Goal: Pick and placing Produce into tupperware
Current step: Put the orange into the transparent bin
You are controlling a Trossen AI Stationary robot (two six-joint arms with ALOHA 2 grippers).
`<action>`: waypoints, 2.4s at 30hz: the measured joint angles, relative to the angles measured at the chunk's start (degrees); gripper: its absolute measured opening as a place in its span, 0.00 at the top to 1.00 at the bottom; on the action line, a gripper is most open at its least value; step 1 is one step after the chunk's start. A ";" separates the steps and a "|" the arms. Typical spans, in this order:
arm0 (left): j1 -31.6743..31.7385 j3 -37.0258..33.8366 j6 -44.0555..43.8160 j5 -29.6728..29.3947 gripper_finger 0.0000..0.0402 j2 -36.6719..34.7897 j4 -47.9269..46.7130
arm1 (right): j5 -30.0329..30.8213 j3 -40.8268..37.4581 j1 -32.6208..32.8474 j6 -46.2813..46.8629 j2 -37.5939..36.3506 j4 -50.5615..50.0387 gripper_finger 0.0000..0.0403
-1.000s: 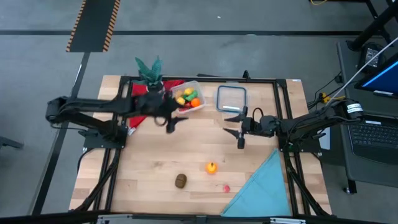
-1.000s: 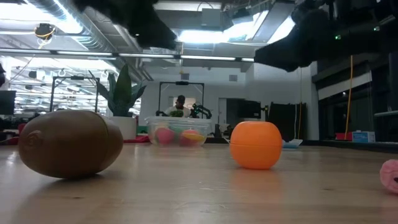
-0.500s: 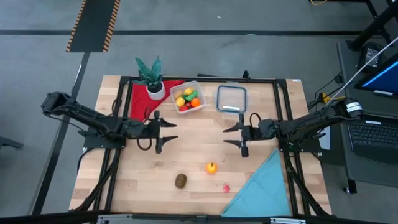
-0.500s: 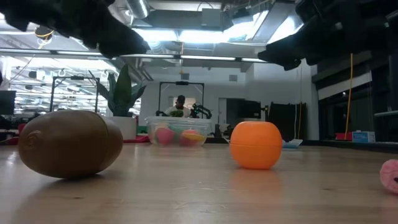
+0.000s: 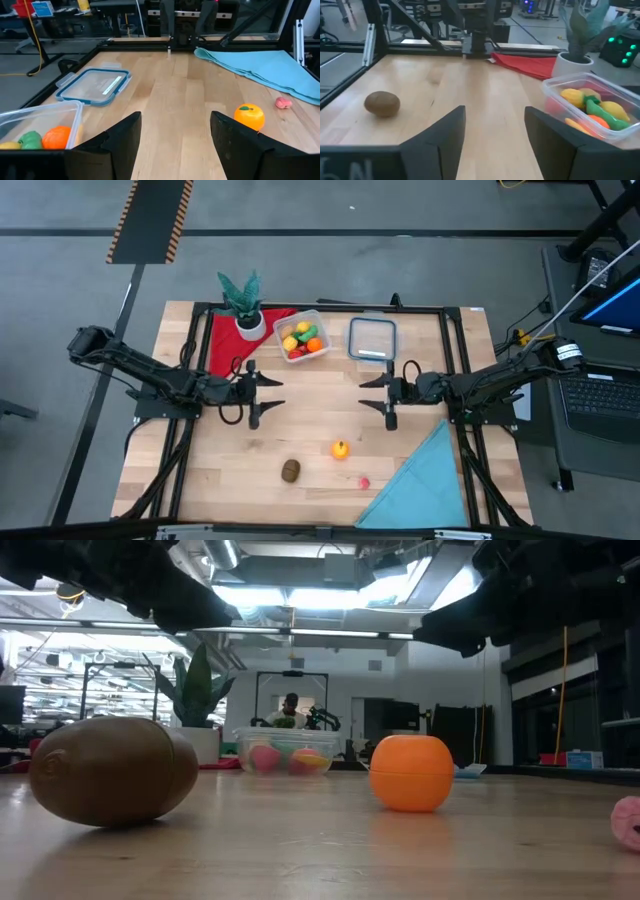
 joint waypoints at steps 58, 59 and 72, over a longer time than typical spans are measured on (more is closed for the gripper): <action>-6.51 0.02 -2.99 0.46 0.43 0.04 0.16 | 20.11 20.54 31.22 24.61 16.09 -29.29 0.23; -7.19 0.02 -2.96 0.46 0.43 0.04 0.29 | 21.42 21.72 31.71 24.88 17.74 -29.27 0.23; -13.58 0.02 -2.50 0.48 0.43 0.04 0.72 | 36.27 29.38 32.58 43.30 32.93 -29.01 0.23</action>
